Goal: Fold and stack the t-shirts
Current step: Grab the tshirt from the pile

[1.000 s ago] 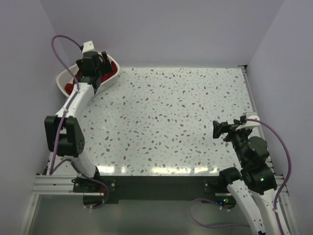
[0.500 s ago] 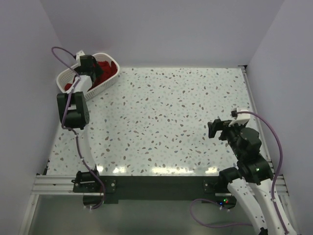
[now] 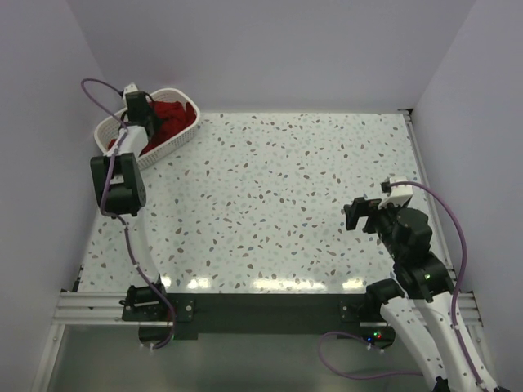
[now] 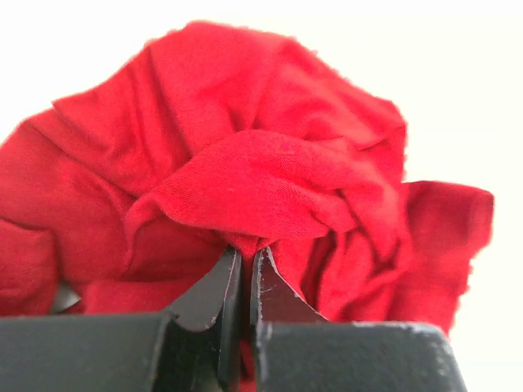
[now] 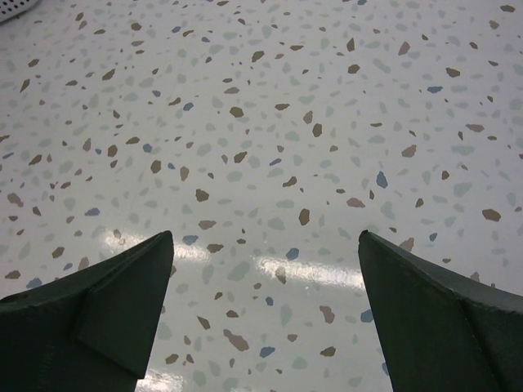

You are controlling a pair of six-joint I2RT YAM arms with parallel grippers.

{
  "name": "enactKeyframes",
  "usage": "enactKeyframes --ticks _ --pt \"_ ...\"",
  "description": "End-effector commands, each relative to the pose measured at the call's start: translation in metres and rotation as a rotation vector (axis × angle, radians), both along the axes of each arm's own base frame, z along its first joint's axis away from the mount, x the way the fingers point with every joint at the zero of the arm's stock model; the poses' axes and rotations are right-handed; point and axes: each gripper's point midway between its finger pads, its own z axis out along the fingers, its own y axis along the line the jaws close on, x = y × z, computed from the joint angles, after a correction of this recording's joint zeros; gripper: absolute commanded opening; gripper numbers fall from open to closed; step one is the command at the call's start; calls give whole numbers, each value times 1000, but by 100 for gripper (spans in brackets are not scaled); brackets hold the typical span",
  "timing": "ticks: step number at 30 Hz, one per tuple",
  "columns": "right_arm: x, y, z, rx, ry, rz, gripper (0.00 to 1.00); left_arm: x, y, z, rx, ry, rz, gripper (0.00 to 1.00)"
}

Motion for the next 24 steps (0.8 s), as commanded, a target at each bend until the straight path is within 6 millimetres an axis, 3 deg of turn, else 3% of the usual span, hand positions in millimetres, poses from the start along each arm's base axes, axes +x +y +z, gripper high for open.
enactKeyframes --ticks 1,3,6,10,13,14,19,23,24 --pt "3 5 11 6 -29 27 99 1 4 166 104 -287 -20 0" --pt "3 7 11 6 -29 35 99 -10 5 209 139 -355 -13 0" --pt "2 10 11 10 -30 53 99 -21 2 245 192 -422 -40 0" --pt "0 16 13 28 -30 88 99 -35 -9 271 199 -452 -94 0" --pt "-1 18 15 36 -32 96 99 -50 -23 306 203 -516 -151 0" --pt "-1 18 15 36 -31 94 99 -58 -25 322 212 -545 -151 0" --pt "-2 20 19 35 -37 113 99 -78 -27 362 253 -602 -154 0" --pt "-4 20 22 43 -46 110 99 -100 -49 396 246 -667 -226 0" --pt "-4 20 25 46 -53 111 99 -104 -64 399 239 -672 -261 0"
